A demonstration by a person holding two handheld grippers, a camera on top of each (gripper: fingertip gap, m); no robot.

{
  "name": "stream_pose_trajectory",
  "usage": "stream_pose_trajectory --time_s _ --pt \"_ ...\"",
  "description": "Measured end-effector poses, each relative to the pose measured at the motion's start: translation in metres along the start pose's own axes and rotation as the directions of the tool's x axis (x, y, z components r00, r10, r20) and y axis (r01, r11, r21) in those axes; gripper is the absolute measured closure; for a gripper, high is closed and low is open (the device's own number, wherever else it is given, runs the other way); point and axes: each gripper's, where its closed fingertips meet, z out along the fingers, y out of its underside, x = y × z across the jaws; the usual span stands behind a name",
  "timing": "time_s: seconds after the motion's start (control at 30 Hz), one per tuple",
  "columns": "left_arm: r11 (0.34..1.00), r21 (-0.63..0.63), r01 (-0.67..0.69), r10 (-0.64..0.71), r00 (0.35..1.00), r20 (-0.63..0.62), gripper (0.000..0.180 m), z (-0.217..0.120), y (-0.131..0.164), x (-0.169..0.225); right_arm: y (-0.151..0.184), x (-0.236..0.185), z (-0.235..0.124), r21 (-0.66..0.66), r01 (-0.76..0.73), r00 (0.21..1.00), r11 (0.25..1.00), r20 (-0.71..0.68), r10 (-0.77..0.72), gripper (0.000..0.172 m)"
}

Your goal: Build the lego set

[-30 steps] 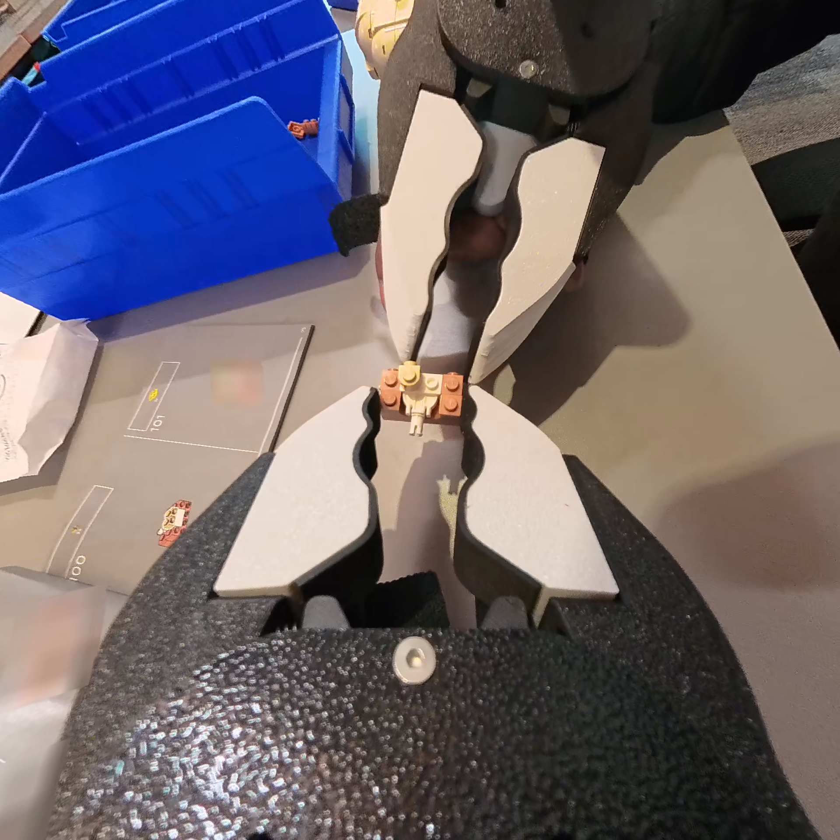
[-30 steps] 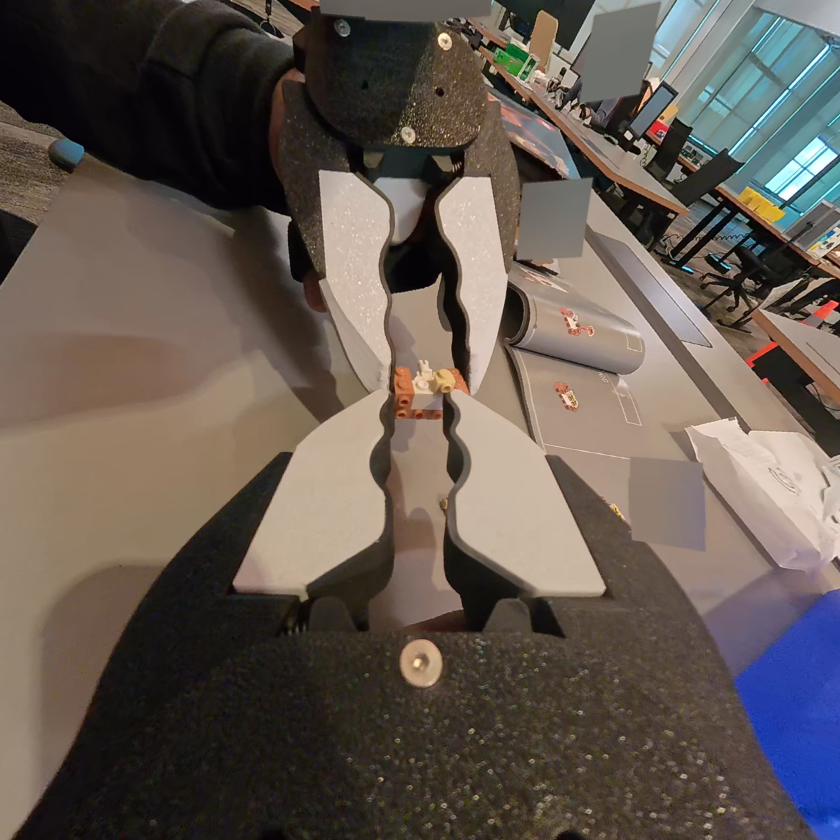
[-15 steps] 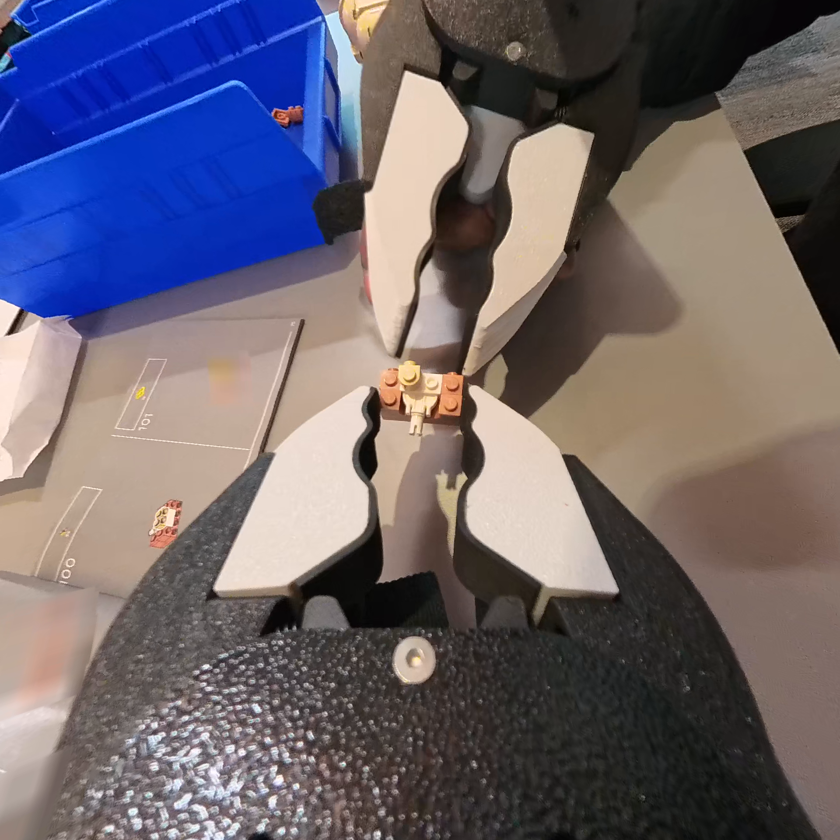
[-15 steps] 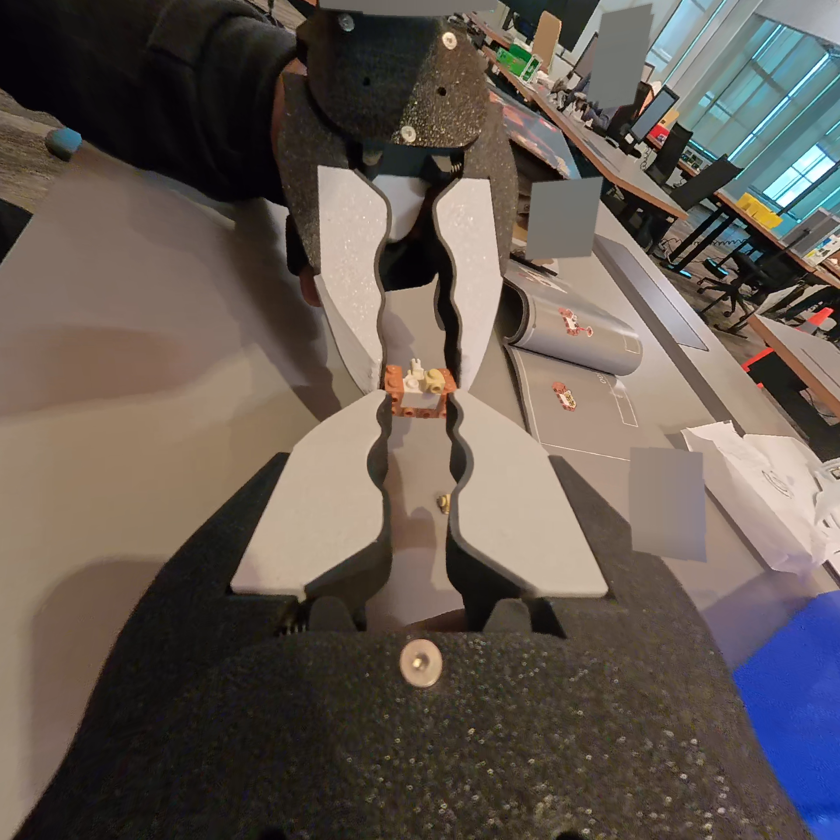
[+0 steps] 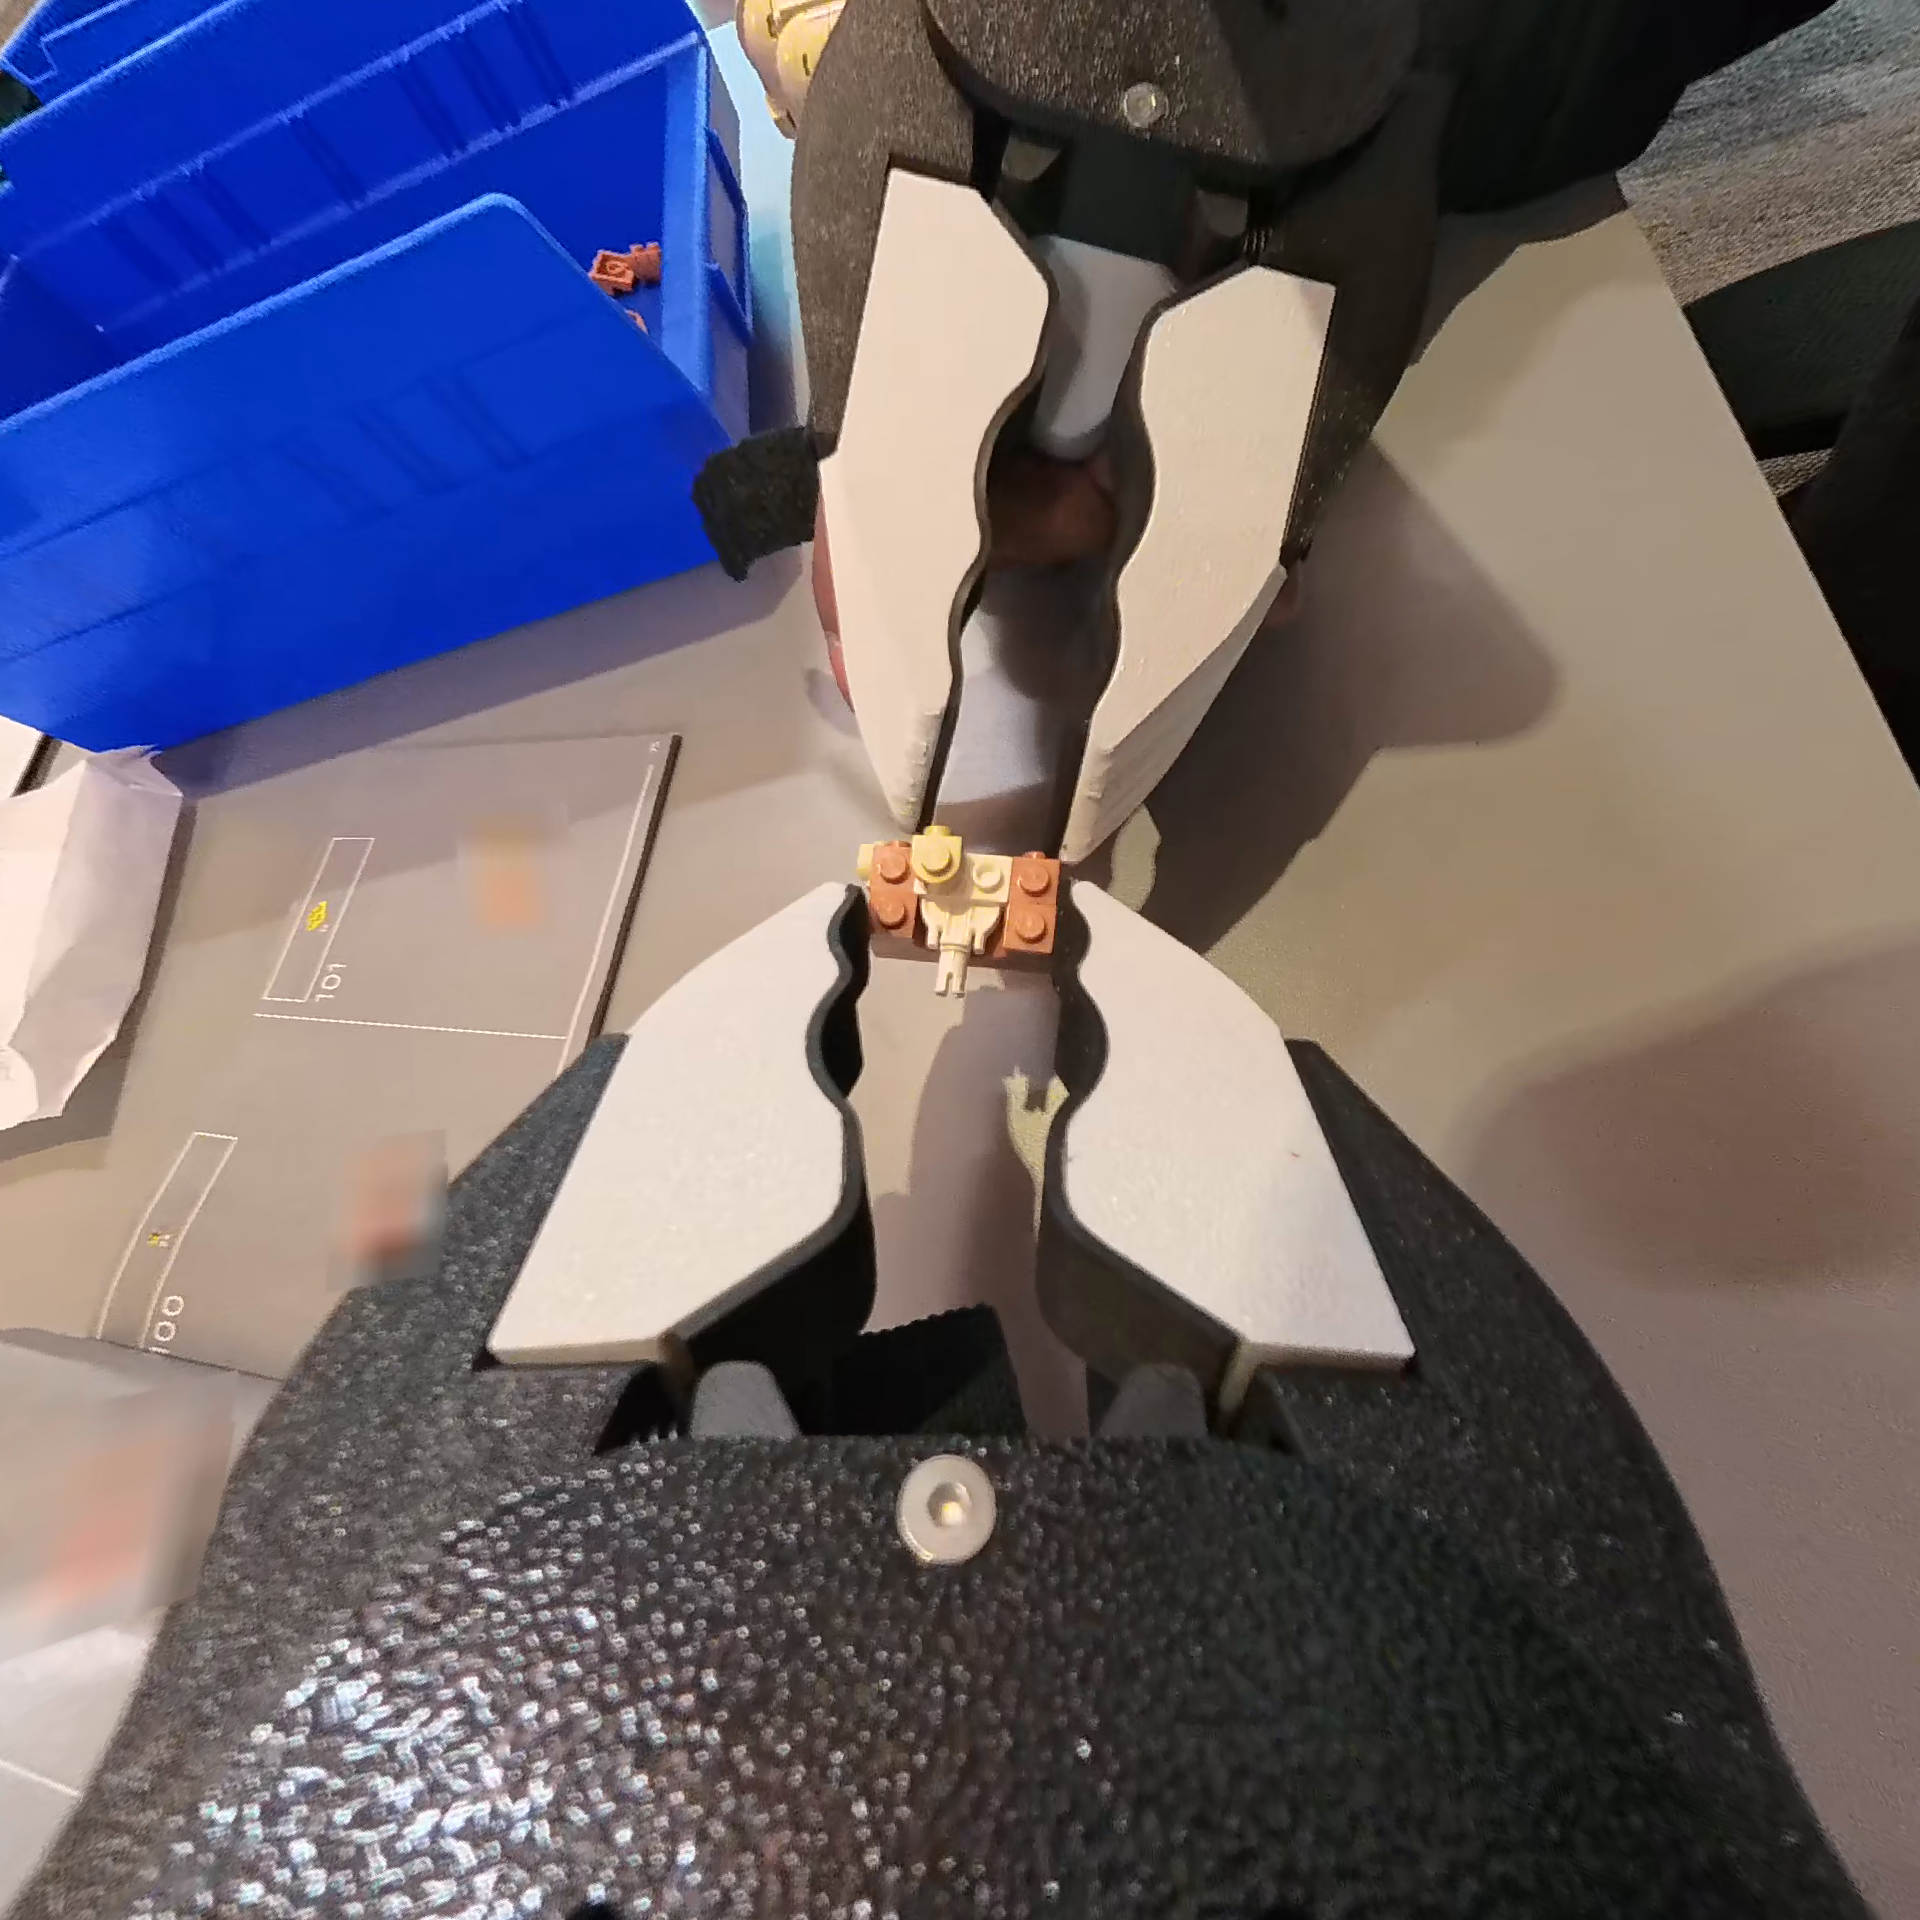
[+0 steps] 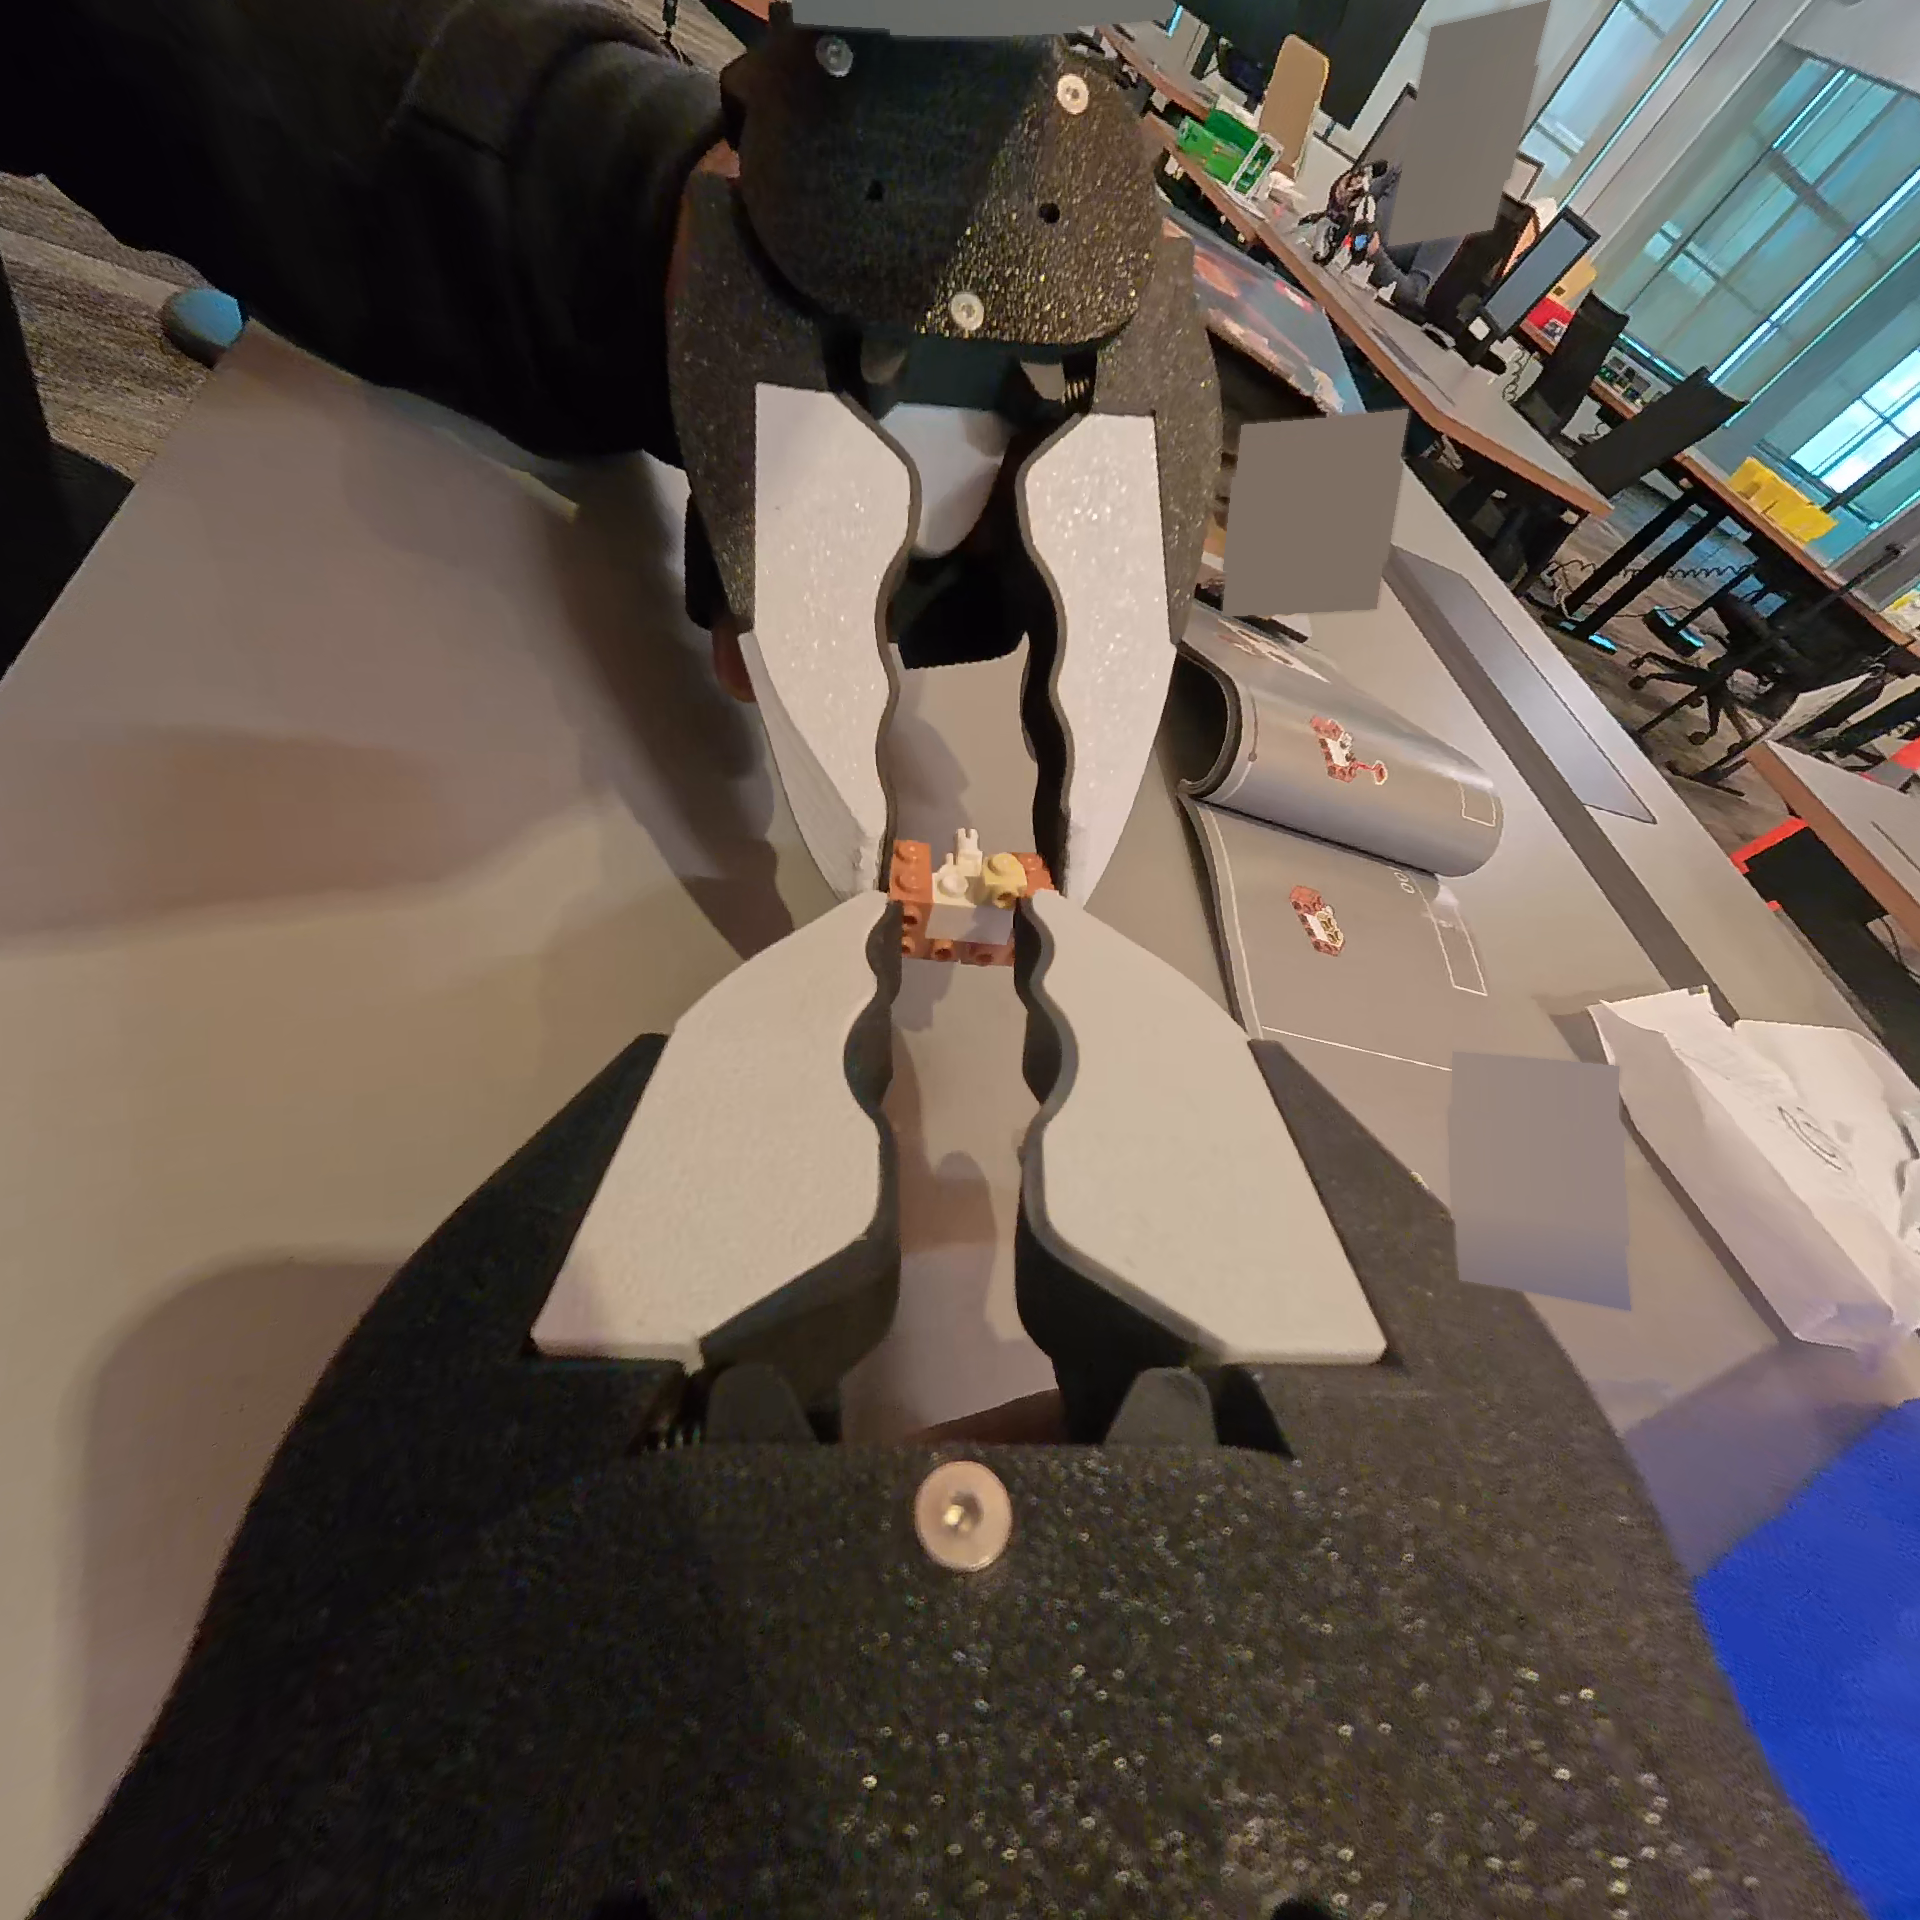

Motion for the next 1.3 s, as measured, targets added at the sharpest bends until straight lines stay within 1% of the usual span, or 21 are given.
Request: stream_pose_trajectory --time_s 0.5,0.53,0.63,0.8,0.97,1.3 --pt "1.000 0.001 0.018 -0.018 1.000 -0.003 0.147 0.0003 0.0002 -0.0004 -0.0007 0.0003 -0.0001 0.000 0.002 1.000 1.000 -0.003 -0.002 0.153" --pt "1.000 0.001 0.025 -0.025 1.000 0.001 0.147 0.0002 0.0001 -0.0013 -0.0010 -0.0003 -0.0002 0.002 0.002 1.000 1.000 0.001 -0.002 0.157" --pt "1.000 -0.001 0.029 -0.029 1.000 0.003 0.147 0.0005 0.0007 -0.0017 -0.0011 0.0001 0.0002 0.000 0.008 1.000 1.000 -0.007 -0.008 0.157" --pt "0.999 -0.007 0.036 -0.036 0.999 0.001 0.147 0.0012 0.0027 -0.0022 0.0013 0.0012 0.0006 -0.014 0.019 1.000 1.000 -0.014 -0.019 0.157" --pt "1.000 -0.016 0.027 -0.027 1.000 -0.012 0.147 0.0018 0.0033 0.0008 0.0012 0.0008 0.0006 -0.013 0.019 1.000 1.000 -0.006 -0.019 0.150" --pt "1.000 -0.016 0.022 -0.022 1.000 -0.012 0.147 0.0018 0.0018 0.0018 0.0004 -0.0023 0.0013 -0.011 0.025 1.000 1.000 0.010 -0.025 0.150"
